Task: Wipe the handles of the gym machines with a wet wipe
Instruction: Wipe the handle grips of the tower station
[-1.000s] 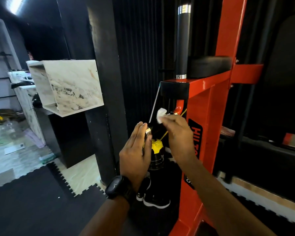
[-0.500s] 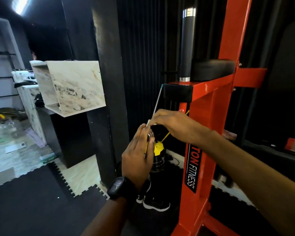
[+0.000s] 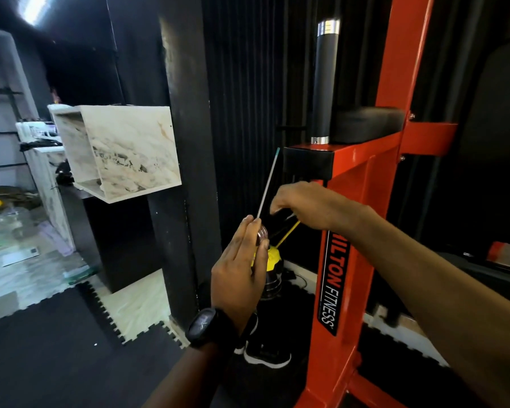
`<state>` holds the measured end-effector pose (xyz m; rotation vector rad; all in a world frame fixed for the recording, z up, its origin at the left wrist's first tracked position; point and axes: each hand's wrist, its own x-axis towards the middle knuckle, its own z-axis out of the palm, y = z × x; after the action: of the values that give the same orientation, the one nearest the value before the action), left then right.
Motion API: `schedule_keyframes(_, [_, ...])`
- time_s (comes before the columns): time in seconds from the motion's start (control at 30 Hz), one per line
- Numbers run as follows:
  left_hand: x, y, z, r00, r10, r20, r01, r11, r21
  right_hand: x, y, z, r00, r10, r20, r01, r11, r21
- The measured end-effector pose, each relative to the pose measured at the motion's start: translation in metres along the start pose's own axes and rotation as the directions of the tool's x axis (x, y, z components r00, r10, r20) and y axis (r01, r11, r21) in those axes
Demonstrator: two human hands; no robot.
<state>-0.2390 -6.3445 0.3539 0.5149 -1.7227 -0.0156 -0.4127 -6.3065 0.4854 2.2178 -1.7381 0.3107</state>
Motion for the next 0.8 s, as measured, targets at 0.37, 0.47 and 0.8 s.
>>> schedule_keyframes(0.37, [0.000, -0.003, 0.000, 0.998, 0.055, -0.006, -0.055, 0.998, 0.016, -0.012, 0.003, 0.022, 0.984, 0.101, -0.149, -0.106, 0.994, -0.027])
schedule_keyframes(0.47, [0.000, -0.004, 0.001, 0.999, 0.042, -0.011, -0.042, 0.999, 0.019, -0.021, -0.007, 0.048, 0.868, 0.280, -0.411, -0.231, 0.959, 0.165])
schedule_keyframes(0.8, [0.001, -0.002, 0.000, 1.000, -0.002, -0.002, 0.002, 1.000, 0.012, -0.009, -0.075, 0.100, 0.097, 0.851, -0.516, -0.124, 0.525, 0.842])
